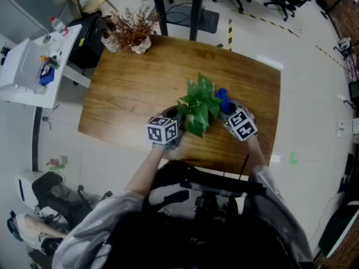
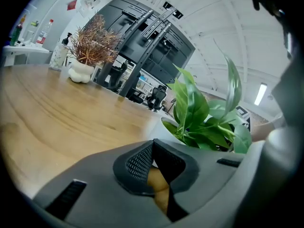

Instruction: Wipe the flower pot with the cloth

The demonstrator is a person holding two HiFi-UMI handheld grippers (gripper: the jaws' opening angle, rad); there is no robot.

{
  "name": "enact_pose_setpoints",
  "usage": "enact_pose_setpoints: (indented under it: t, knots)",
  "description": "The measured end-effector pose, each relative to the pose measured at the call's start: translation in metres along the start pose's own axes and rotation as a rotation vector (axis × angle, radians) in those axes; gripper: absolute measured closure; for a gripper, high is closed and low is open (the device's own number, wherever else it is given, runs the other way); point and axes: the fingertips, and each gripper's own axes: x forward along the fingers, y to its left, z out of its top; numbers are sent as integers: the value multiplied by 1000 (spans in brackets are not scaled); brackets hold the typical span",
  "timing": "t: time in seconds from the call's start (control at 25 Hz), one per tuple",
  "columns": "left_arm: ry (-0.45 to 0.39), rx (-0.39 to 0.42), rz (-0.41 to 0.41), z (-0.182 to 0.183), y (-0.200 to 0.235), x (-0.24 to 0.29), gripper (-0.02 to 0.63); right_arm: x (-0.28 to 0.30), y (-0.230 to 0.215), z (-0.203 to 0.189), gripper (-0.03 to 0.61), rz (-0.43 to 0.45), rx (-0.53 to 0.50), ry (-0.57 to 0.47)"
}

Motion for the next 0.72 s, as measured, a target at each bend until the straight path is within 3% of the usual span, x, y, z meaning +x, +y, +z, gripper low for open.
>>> enact_pose_setpoints:
  t: [0.2, 0.72]
  knots:
    - [-1, 5, -16, 6, -3, 4, 614, 10, 16, 10, 499, 71, -27, 0]
    - [-28, -33, 37, 16, 19, 13, 614, 4, 60, -5, 499, 83, 30, 15]
